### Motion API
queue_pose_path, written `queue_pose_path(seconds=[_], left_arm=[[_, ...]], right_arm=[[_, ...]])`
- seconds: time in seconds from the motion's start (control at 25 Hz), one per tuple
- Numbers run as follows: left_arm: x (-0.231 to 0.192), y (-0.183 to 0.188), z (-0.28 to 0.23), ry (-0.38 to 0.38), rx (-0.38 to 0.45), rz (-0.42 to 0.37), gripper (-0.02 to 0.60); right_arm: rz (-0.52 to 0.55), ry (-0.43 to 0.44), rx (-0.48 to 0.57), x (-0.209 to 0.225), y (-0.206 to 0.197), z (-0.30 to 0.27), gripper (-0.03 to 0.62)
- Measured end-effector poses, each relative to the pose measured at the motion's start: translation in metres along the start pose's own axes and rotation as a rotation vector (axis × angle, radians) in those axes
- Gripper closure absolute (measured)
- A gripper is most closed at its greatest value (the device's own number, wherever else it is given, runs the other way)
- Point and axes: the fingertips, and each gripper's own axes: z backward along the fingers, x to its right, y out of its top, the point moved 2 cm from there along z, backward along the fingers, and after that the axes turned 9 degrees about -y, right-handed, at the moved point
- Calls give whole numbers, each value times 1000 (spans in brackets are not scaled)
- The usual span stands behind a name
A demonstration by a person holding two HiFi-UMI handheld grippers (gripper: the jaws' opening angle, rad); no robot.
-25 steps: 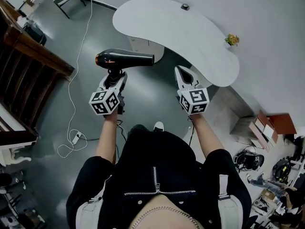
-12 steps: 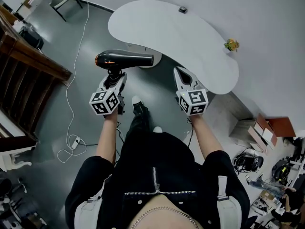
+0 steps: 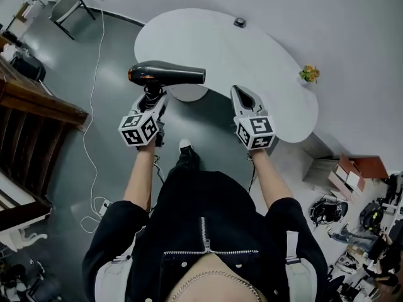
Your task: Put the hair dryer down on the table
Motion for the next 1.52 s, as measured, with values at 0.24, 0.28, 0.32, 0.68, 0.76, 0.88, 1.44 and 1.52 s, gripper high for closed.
queue_pose_path(seconds=[0.24, 0.28, 0.32, 0.68, 0.76, 0.88, 1.44, 1.52], left_arm=[[-57, 37, -57, -61, -40, -20, 305], [-64, 42, -64, -72, -45, -21, 305], [-71, 46, -71, -83, -50, -23, 305], [-114, 67, -121, -123, -80, -17, 305], [-122, 69, -130, -126, -84, -13, 305], [-134, 72, -147, -123, -89, -8, 305], [-167, 103, -253, -89, -105, 1, 305], [-169, 104, -265, -85, -113, -5, 305]], right_arm=[[-2, -53, -6, 1, 21, -74, 588], [-3, -61, -7, 0, 24, -84, 589], [-4, -68, -9, 0, 25, -93, 588], [-22, -105, -36, 6, 26, -154, 588], [-25, -109, -41, 9, 27, -166, 588], [-32, -106, -45, 15, 25, -186, 588], [-35, -43, -45, 76, 41, -304, 589], [-35, -38, -46, 87, 44, -316, 588]])
